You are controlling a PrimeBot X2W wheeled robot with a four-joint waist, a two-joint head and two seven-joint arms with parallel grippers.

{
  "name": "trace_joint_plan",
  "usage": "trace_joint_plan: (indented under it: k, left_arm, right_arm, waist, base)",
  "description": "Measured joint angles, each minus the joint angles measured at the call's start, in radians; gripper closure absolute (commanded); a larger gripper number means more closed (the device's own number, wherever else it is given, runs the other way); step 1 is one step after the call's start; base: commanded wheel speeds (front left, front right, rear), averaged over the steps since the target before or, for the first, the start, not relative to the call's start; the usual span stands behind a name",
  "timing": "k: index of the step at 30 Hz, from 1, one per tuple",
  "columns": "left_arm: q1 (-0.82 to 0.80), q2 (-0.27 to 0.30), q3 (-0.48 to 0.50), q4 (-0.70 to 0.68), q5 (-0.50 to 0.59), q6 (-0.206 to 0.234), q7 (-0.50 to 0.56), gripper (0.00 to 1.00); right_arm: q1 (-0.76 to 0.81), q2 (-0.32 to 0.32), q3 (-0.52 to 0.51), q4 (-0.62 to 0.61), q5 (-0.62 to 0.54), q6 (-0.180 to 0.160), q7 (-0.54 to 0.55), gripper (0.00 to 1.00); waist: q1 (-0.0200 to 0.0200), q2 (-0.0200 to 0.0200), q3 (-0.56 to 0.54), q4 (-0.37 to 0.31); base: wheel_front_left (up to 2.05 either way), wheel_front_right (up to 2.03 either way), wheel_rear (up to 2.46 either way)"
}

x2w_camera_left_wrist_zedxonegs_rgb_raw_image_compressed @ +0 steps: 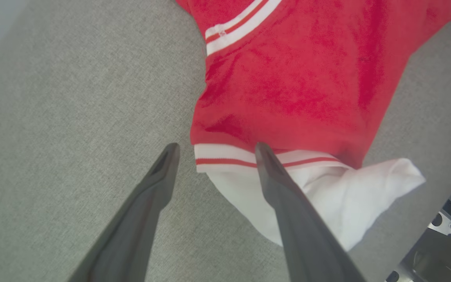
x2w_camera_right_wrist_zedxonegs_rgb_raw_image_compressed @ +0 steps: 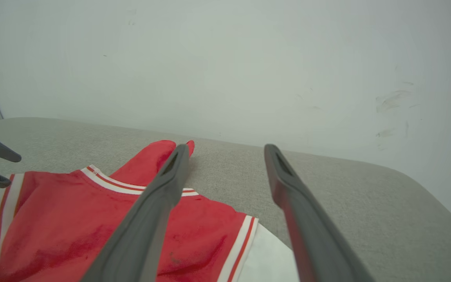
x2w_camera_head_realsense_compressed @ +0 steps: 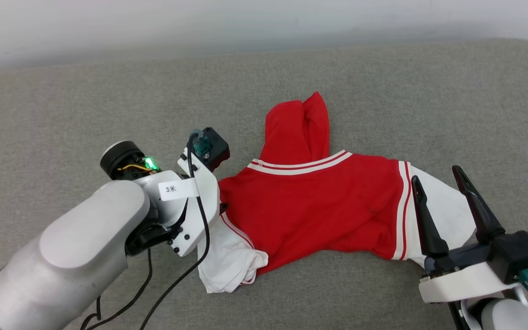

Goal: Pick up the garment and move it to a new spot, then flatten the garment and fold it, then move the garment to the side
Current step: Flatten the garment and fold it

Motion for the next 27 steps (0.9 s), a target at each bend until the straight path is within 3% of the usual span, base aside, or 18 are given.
trace_joint_plan:
  k: [13,14,15,16,22,27]
  left_arm:
    - [-0.066,-0.014,-0.217,0.187,-0.067,-0.002,-0.009,0.00]
    - [-0.069,-0.013,-0.225,0.188,-0.066,-0.002,-0.015,0.31]
    - [-0.075,-0.012,-0.233,0.188,-0.061,-0.002,-0.027,0.78]
    - [-0.078,-0.012,-0.239,0.189,-0.055,-0.002,-0.044,1.00]
    - [-0.085,-0.007,-0.262,0.175,-0.039,-0.002,-0.167,1.00]
    - [-0.123,0.054,-0.265,0.107,-0.042,-0.002,-0.207,1.00]
  right_arm:
    - [-0.053,0.009,0.021,0.006,-0.008,0.000,0.000,0.00]
    - [-0.054,0.009,0.021,0.006,-0.010,0.000,0.000,0.00]
    - [-0.054,0.010,0.020,0.007,-0.012,0.000,0.000,0.00]
    - [-0.055,0.010,0.019,0.008,-0.014,0.000,0.000,0.00]
    - [-0.047,0.012,0.007,0.016,-0.021,0.000,0.000,0.00]
    - [-0.032,0.011,0.009,0.019,-0.023,0.000,0.000,0.00]
  waist:
    - [0.0000,0.0000,0.089,-0.038]
    - [0.0000,0.0000,0.092,-0.038]
    - [0.0000,0.0000,0.093,-0.038]
    - [0.0000,0.0000,0.093,-0.037]
    - [0.0001,0.0000,0.068,-0.016]
    - [0.0000,0.0000,0.038,0.016]
  base:
    - [0.00,0.00,0.00]
    - [0.00,0.00,0.00]
    - [0.00,0.00,0.00]
    - [0.00,0.00,0.00]
    - [0.00,0.00,0.00]
    - [0.00,0.00,0.00]
